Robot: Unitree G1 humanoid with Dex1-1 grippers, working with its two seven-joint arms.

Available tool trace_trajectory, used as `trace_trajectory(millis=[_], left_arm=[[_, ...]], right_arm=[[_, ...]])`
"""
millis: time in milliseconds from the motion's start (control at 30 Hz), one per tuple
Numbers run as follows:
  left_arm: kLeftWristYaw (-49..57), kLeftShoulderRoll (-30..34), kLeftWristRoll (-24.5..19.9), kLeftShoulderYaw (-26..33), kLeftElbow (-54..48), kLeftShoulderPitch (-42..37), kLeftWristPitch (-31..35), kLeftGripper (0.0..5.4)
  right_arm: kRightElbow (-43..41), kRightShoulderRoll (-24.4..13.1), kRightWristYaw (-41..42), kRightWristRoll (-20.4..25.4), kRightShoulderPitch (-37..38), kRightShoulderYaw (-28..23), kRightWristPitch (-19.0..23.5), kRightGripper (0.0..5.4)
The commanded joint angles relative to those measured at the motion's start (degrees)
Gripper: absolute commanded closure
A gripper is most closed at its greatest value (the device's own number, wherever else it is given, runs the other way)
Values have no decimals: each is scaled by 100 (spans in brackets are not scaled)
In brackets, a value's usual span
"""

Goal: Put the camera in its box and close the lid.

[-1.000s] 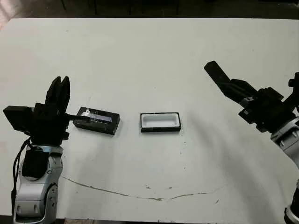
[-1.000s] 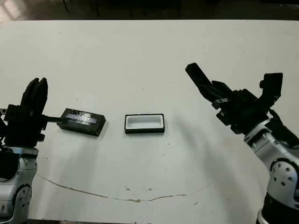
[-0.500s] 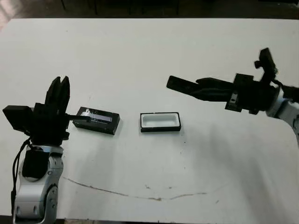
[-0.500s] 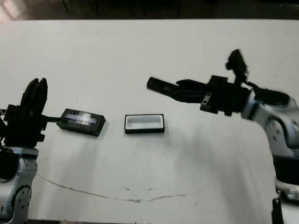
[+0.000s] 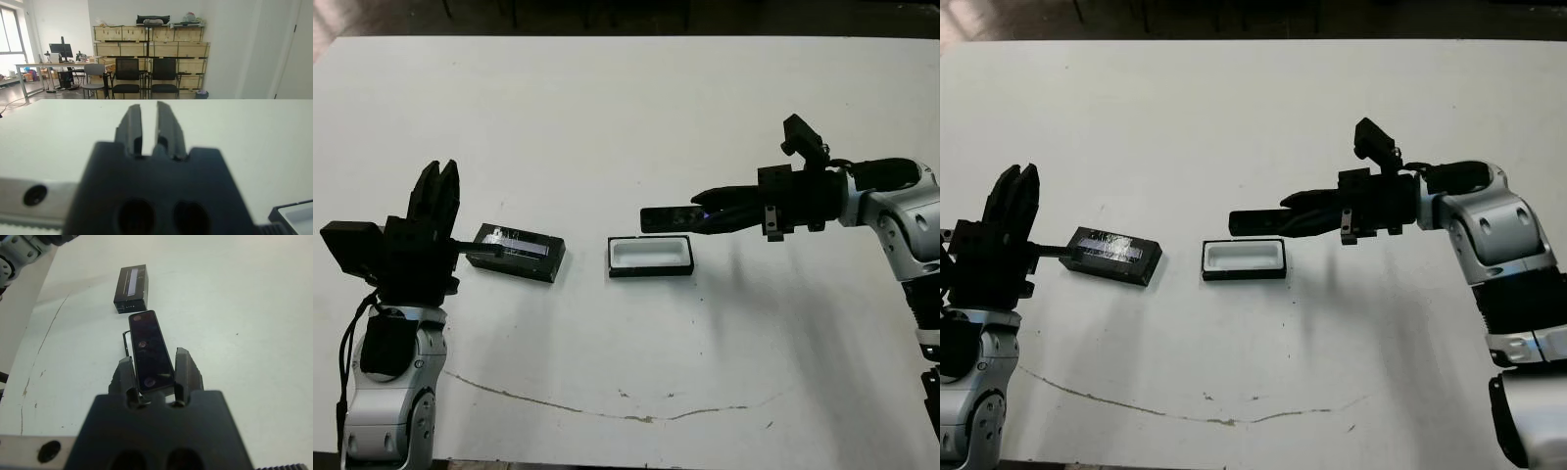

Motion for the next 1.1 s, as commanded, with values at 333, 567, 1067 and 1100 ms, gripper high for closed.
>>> trace_trajectory(millis=[333,567,1067,1100], left_arm=[[9,-17,55,-31,50,81,102,540],[60,-42,70,-41,-13,93,206,540],[38,-84,22,-50,36,108,152,540],[39,-77,52,-54,41,112,123,540]], right_arm=[[-395,68,-334,-515,455,133,-293,536],[-544,86,-370,-600,571,187,-443,536],[-434,240,-425,-694,594,339,-508,536],[-421,250,-424,-697,590,348,-521,536]])
